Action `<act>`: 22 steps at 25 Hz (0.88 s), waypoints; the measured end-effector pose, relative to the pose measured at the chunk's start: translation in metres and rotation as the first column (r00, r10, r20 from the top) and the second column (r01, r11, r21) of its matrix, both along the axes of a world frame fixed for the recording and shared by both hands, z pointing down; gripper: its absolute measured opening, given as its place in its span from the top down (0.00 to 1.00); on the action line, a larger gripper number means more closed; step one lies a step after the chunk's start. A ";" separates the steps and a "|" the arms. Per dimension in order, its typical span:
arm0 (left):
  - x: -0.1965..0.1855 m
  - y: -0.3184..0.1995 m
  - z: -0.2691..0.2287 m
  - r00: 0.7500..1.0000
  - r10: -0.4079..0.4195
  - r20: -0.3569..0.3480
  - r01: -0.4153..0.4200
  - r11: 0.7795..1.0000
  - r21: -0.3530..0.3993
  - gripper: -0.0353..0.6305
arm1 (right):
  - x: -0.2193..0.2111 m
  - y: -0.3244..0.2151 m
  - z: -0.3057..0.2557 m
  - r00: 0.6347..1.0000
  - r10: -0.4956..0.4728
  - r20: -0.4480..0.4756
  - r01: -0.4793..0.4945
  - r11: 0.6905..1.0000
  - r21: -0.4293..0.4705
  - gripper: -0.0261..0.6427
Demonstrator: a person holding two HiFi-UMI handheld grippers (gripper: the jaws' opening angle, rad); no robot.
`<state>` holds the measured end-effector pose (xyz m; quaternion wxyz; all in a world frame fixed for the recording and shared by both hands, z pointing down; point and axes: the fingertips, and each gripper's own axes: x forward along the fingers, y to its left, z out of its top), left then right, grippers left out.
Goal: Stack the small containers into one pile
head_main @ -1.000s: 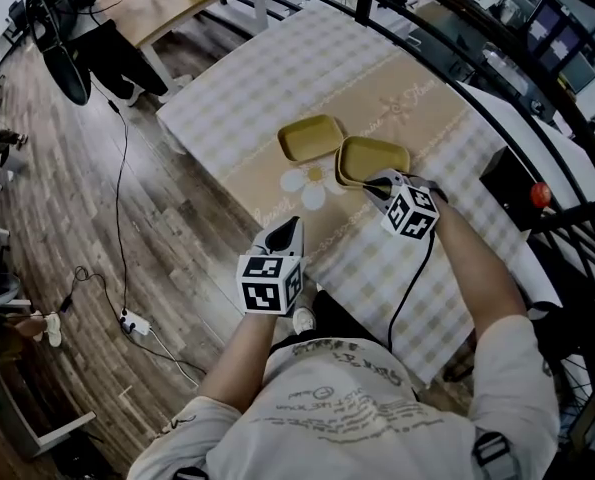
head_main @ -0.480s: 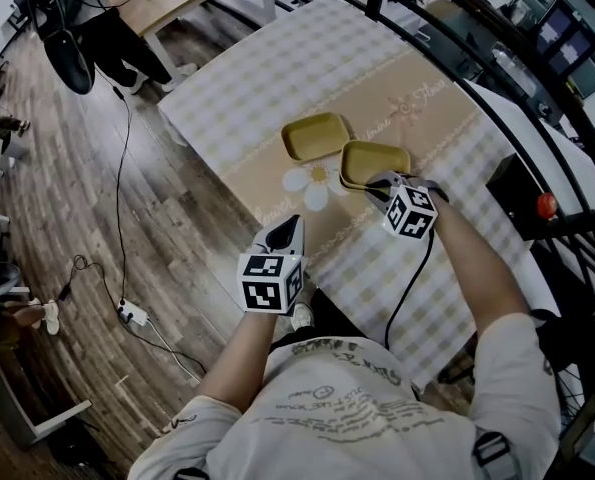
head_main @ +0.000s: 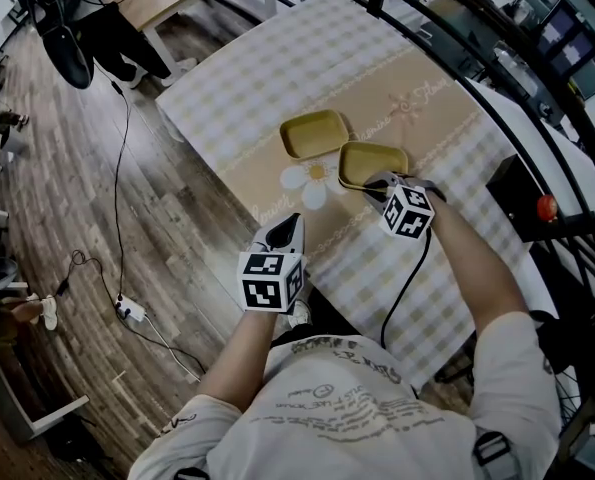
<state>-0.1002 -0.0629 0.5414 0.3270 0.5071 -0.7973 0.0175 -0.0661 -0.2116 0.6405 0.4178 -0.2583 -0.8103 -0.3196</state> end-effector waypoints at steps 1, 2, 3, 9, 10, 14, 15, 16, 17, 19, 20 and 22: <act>0.000 0.000 0.000 1.000 0.001 0.001 -0.001 1.000 0.000 0.94 | 0.001 0.000 0.001 1.000 -0.001 -0.004 0.001 1.000 0.001 0.94; 0.000 0.000 -0.001 1.000 0.002 0.003 -0.002 1.000 0.000 0.94 | 0.001 0.001 0.001 1.000 -0.002 -0.006 0.002 1.000 0.004 0.94; -0.001 -0.001 -0.001 1.000 0.003 0.003 -0.003 1.000 0.000 0.94 | 0.002 0.001 0.001 1.000 -0.002 -0.006 0.002 1.000 0.005 0.94; -0.002 0.000 0.003 1.000 0.005 -0.001 -0.005 1.000 -0.007 0.94 | 0.000 0.002 0.004 1.000 0.013 -0.011 -0.013 1.000 -0.016 0.94; -0.002 0.000 0.004 1.000 0.007 -0.002 -0.007 1.000 -0.008 0.94 | 0.000 0.002 0.005 1.000 0.015 -0.013 -0.016 1.000 -0.020 0.94; -0.003 0.001 0.005 1.000 0.007 -0.004 -0.007 1.000 -0.009 0.94 | 0.000 0.004 0.009 0.999 0.028 -0.021 -0.029 0.999 -0.037 0.94; -0.003 0.001 0.006 1.000 0.006 -0.004 -0.006 1.000 -0.009 0.94 | 0.000 0.003 0.010 0.999 0.035 -0.022 -0.036 0.999 -0.040 0.94; -0.004 0.001 0.006 1.000 0.006 -0.005 -0.006 1.000 -0.010 0.94 | -0.001 0.003 0.010 0.999 0.043 -0.022 -0.044 0.998 -0.041 0.94; -0.005 0.001 0.007 1.000 0.006 -0.007 -0.006 1.000 -0.011 0.94 | -0.001 0.003 0.011 0.998 0.050 -0.025 -0.051 0.998 -0.041 0.94; -0.005 0.001 0.008 1.000 0.008 -0.011 -0.008 1.000 -0.015 0.94 | -0.002 0.002 0.012 0.998 0.053 -0.035 -0.055 0.998 -0.038 0.94; -0.004 0.001 0.009 1.000 0.010 -0.013 -0.010 1.000 -0.016 0.94 | -0.002 0.002 0.013 0.998 0.053 -0.040 -0.054 0.998 -0.037 0.94; -0.003 -0.001 0.009 1.000 0.016 -0.015 -0.016 1.000 -0.017 0.94 | -0.002 0.002 0.014 0.997 0.056 -0.047 -0.058 0.998 -0.040 0.94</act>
